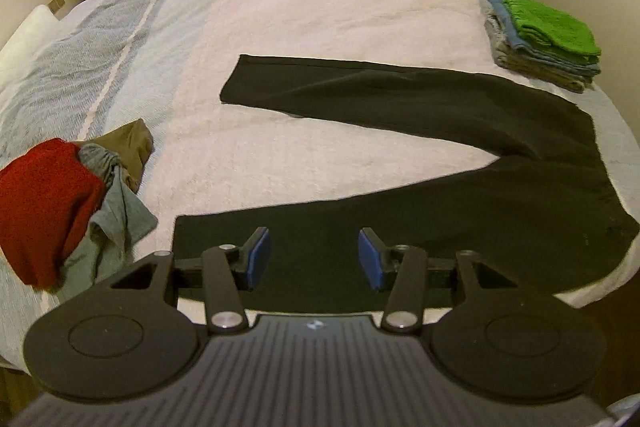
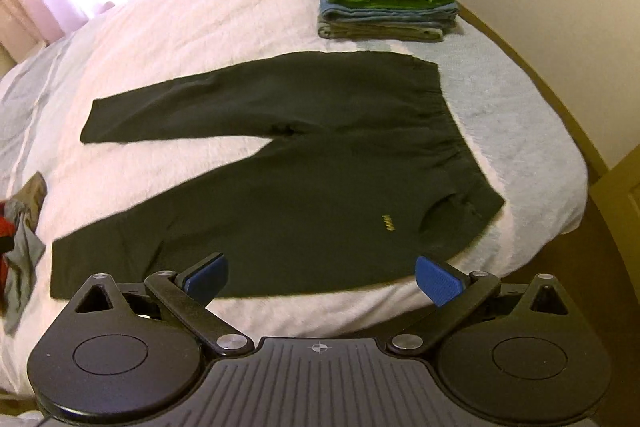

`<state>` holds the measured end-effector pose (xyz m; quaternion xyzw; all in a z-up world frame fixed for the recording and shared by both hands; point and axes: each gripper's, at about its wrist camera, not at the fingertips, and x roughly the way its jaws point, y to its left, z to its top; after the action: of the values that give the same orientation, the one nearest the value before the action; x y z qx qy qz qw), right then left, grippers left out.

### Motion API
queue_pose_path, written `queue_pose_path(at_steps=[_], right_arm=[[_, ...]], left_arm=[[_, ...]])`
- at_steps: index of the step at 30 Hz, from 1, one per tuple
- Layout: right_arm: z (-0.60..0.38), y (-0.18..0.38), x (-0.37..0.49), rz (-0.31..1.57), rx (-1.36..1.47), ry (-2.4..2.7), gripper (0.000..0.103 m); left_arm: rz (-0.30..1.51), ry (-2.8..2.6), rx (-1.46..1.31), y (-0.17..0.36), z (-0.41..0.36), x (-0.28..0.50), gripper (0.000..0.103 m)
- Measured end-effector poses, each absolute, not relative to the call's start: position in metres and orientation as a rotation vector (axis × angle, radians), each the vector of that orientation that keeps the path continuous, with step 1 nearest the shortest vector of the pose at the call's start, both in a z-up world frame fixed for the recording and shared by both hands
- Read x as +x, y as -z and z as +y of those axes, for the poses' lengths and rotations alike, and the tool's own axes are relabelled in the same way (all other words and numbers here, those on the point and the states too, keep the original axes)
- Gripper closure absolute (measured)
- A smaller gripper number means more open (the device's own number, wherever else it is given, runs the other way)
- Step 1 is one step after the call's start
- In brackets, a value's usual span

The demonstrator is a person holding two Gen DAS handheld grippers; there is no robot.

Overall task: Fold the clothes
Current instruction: 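Release both grippers and pull back from the flattened trousers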

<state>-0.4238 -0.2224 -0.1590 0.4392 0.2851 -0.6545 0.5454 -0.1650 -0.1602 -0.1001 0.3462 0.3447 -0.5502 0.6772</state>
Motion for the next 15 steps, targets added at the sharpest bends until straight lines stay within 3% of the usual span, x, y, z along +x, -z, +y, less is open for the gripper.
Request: queue_pose_path(at_steps=[15], right_arm=[[-0.153,0.151,-0.471,0.730,0.916,1.472,0.001]], left_arm=[[0.772,1.178,0.721,0.089,-0.081,-0.252,0.056]])
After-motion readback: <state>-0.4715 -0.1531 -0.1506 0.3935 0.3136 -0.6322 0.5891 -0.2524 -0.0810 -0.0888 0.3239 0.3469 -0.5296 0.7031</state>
